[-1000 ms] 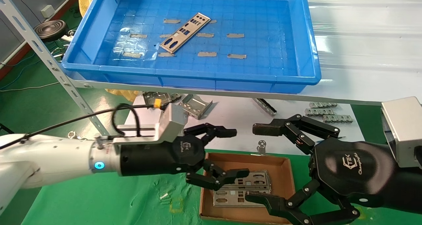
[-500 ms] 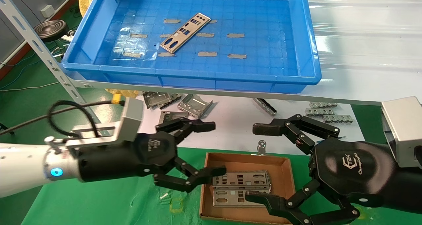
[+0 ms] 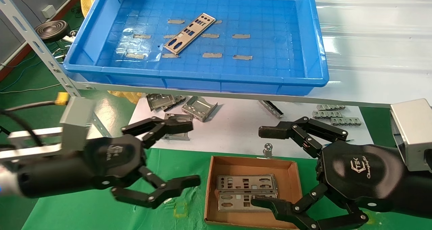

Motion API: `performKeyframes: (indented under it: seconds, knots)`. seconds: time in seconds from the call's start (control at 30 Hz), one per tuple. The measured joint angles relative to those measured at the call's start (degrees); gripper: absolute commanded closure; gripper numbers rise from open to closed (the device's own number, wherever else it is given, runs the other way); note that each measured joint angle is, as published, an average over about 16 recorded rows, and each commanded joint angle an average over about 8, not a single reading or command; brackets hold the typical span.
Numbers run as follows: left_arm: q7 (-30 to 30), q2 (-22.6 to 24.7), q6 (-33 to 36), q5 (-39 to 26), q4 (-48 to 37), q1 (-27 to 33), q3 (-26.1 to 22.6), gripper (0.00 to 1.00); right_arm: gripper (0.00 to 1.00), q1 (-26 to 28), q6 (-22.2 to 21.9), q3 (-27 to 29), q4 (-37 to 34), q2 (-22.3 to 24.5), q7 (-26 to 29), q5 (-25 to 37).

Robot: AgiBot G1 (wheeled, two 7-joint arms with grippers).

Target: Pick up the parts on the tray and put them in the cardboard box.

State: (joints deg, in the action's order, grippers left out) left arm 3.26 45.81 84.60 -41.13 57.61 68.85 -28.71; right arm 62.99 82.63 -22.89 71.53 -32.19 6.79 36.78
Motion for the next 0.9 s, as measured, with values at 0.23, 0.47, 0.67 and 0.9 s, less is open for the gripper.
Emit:
performKeyframes:
  seconds: [0.23, 0.47, 0.67, 0.9]
  knots:
    - [3.19, -4.59, 0.47, -0.31, 6.79, -3.1, 5.4, 0.0, 0.0, 0.0, 0.0, 0.0, 0.0, 0.0, 0.0, 0.0]
    - [6.03, -8.76, 0.9, -0.57, 12.96, -5.9, 10.31, 0.0, 0.0, 0.0, 0.0, 0.0, 0.0, 0.0, 0.0, 0.0]
    - [7.48, -11.01, 1.16, -0.72, 16.31, -7.44, 12.99, 0.0, 0.0, -0.01, -0.01, 0.0, -0.01, 0.0, 0.0, -0.01]
    - [7.9, -11.75, 1.26, -0.77, 17.39, -7.96, 13.87, 0.0, 0.0, -0.01, -0.02, 0.0, -0.02, 0.01, 0.0, -0.02]
